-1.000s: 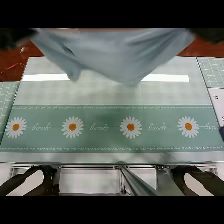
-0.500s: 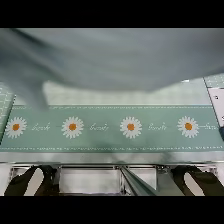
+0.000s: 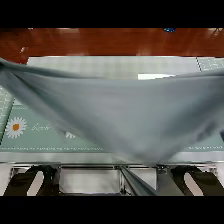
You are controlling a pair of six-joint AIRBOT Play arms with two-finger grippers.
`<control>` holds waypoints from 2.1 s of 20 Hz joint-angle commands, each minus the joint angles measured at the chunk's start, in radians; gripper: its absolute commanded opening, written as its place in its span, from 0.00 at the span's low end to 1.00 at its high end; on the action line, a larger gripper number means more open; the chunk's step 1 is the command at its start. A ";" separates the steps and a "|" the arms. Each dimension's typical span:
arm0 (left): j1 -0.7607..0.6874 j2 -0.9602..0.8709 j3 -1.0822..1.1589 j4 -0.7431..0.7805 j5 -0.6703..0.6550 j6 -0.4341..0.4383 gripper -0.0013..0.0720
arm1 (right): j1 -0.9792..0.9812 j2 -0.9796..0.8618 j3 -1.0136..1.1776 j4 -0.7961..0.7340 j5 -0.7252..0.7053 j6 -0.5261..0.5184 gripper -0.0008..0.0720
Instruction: Fold the shirts.
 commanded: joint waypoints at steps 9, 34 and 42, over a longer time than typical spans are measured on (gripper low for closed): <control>-0.050 -0.391 -0.628 -0.180 0.760 -0.020 0.04 | 0.000 -0.710 -0.247 0.288 -0.579 -0.093 0.05; 0.190 -0.990 -0.360 -0.269 0.174 0.148 0.65 | -0.397 -0.181 -1.026 0.289 -0.291 -0.169 0.57; 0.141 -0.995 -0.313 -0.264 0.106 0.187 0.04 | -0.388 -0.180 -1.084 0.261 -0.185 -0.129 0.57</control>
